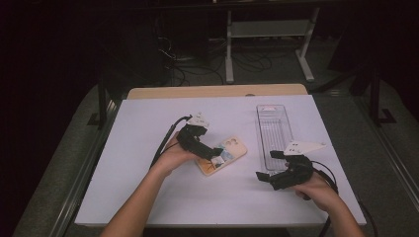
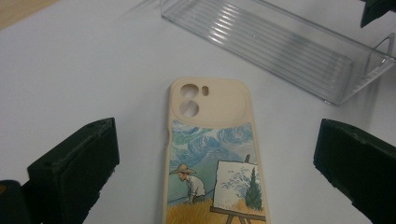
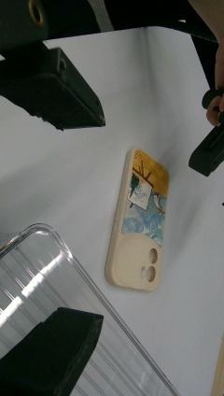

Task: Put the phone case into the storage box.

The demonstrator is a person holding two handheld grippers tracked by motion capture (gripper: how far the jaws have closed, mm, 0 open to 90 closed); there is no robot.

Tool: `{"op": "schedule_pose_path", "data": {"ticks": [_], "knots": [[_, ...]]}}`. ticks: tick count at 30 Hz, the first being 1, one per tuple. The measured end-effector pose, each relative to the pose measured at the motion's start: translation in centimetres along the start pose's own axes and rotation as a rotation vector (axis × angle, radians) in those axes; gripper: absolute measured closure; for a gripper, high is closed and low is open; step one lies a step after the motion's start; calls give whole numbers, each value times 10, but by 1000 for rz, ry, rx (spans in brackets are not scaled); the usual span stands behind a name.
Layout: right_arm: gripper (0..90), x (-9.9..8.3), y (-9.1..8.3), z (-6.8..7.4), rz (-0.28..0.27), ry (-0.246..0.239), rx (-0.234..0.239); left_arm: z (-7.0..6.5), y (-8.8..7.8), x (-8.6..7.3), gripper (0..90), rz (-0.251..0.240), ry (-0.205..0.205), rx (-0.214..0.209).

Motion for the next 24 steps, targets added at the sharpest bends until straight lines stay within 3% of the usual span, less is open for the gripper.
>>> {"op": "schedule_pose_path", "data": {"ticks": [9,10,11,13,14,15,16,19,20,24], "knots": [[49,0,0,0,0,0,0,-1,10,-6,0,40,-11,-12],[49,0,0,0,0,0,1,-2,12,-7,0,25,-29,-11],[49,0,0,0,0,0,1,-1,12,-8,0,47,-12,-3],[49,0,0,0,0,1,1,-2,15,-9,0,47,-20,-3],[49,0,0,0,0,1,1,1,16,-11,0,75,5,-1],[49,0,0,0,0,1,1,-1,19,-11,0,56,-15,3],[49,0,0,0,0,0,1,0,18,-12,0,82,3,3],[49,0,0,0,0,0,1,-1,22,-14,0,63,-14,0],[49,0,0,0,0,0,1,1,22,-14,0,89,7,1],[50,0,0,0,1,0,1,2,25,-17,0,88,-6,5]]}}
Point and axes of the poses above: each handheld gripper's, and its own axes: y roughly forward along the jaws, x roughly out of its top, z roughly to its left, the point moved 1 cm from there along y, roughly forward along the jaws, and after that the axes turned 12 degrees about -x, right-handed, at the moved point
